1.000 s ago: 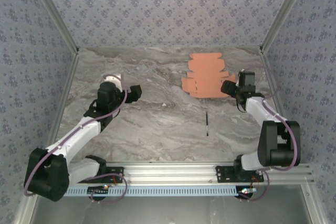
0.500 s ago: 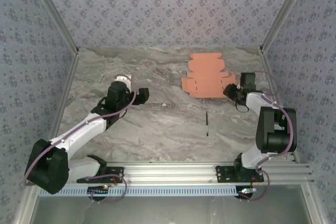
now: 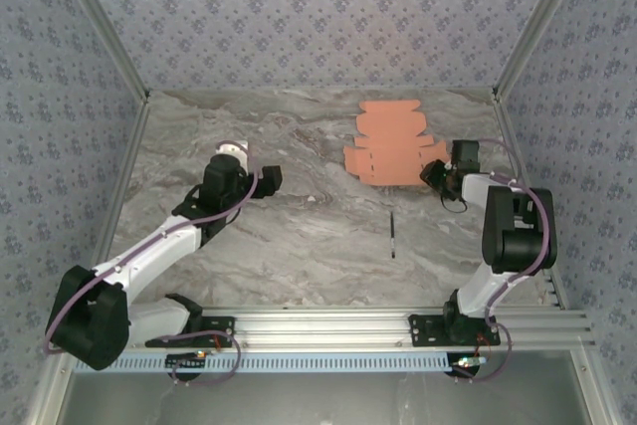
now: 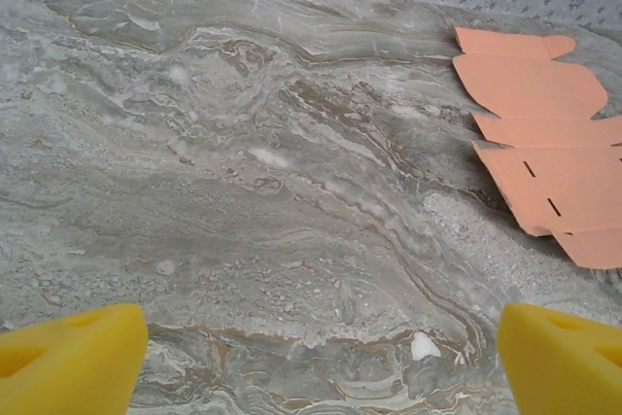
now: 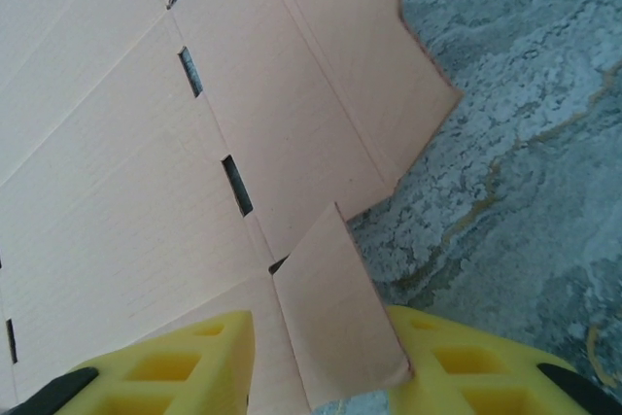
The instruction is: Fold the paper box
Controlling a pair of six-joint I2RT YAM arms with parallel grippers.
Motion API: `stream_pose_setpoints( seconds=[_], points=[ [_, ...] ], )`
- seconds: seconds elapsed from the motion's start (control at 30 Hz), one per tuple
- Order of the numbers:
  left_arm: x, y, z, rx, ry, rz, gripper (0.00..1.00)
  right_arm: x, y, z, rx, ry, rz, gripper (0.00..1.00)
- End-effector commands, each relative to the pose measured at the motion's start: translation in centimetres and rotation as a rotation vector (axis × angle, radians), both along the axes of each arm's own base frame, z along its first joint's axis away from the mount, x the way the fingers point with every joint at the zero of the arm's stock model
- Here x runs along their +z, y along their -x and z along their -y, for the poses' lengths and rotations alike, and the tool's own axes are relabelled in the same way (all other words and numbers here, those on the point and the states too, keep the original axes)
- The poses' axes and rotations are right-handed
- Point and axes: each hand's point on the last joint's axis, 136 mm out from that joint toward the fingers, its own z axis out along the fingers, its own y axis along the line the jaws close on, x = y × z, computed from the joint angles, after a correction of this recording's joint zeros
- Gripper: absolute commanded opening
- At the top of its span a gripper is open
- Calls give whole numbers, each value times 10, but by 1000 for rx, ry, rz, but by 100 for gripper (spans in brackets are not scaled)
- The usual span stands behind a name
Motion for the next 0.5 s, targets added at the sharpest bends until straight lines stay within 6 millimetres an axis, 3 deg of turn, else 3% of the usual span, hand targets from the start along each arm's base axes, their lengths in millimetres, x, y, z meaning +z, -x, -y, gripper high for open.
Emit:
stream_pose_setpoints(
  seconds=[0.0, 0.2, 0.47],
  points=[
    [5, 4, -2, 8, 4, 18, 93, 1, -11, 0, -3, -24, 33, 36],
    [11, 7, -8, 30, 7, 38, 93, 9, -22, -2, 32, -17, 75, 19],
    [26, 11, -32, 128, -40, 88, 93, 82, -34, -30, 213, -12, 252, 3]
  ],
)
